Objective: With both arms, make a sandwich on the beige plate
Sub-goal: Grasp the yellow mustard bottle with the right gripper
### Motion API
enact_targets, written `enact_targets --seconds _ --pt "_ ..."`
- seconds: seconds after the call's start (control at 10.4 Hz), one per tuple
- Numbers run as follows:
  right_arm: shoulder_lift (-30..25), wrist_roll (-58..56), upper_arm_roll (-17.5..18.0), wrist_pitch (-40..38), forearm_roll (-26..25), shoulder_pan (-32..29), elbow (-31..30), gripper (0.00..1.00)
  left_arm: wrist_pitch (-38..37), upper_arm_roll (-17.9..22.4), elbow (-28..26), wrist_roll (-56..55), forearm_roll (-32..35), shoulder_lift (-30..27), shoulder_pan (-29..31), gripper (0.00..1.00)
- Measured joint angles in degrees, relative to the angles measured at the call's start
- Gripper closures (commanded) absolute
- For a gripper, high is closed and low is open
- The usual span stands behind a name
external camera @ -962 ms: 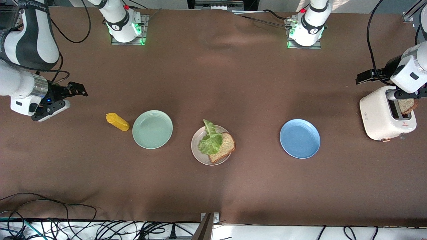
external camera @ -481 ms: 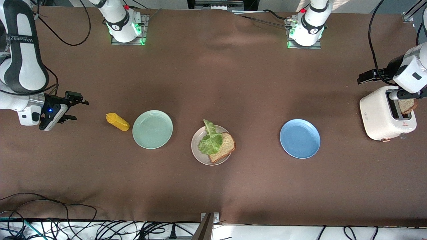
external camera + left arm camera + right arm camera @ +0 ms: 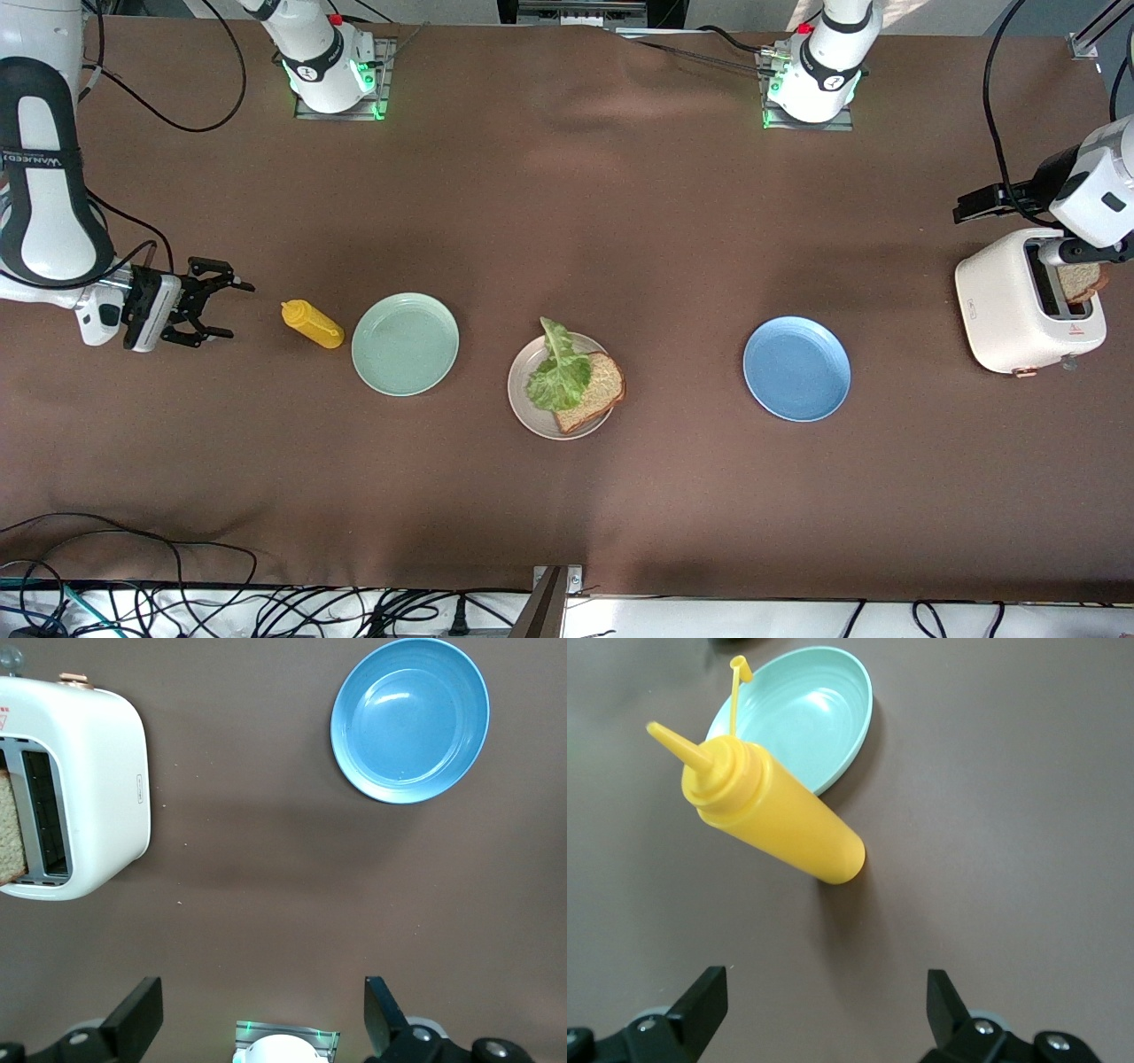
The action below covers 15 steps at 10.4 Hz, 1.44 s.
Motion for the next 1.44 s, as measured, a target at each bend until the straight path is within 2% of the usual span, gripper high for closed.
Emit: enact_targets --seconds 0.19,0.29,0.58,0.87,1.15,1.25,1.35,1.44 --pt "3.2 -9.5 0.0 -0.4 7.3 -0.5 0.0 0.0 0.0 0.0 0.0 0.0 0.0 0.0 0.0 0.0" --pt "4.5 -12.2 0.0 -1.4 9.3 -0.6 0.0 0.0 0.0 0.0 0.0 0.0 0.0 0.0 0.0 0.0" --pt "6.2 -17.0 0.7 -6.8 10.9 -0.6 0.0 0.0 -0.3 0.0 0.0 0.0 0.0 0.0 0.0 0.0" --pt "7.4 -24.7 3.1 -8.2 16.1 -0.6 0.0 0.0 -1.1 0.0 0.0 0.1 0.0 0.0 0.1 0.0" --pt "7.4 -29.8 5.0 -9.0 18.4 -0.5 0.1 0.02 -1.5 -0.1 0.0 0.5 0.0 0.0 0.1 0.0" --pt "7.4 -30.3 5.0 -9.1 18.5 -0.6 0.2 0.37 -2.0 -0.1 0.0 0.6 0.0 0.0 0.1 0.0" --pt "7.4 -30.5 5.1 -9.2 18.5 -0.6 0.2 0.65 -2.2 -0.2 0.0 0.7 0.0 0.1 0.1 0.0" --pt "7.4 -30.6 5.1 -9.3 18.6 -0.6 0.2 0.82 -2.2 -0.2 0.0 0.7 0.0 0.1 0.1 0.0"
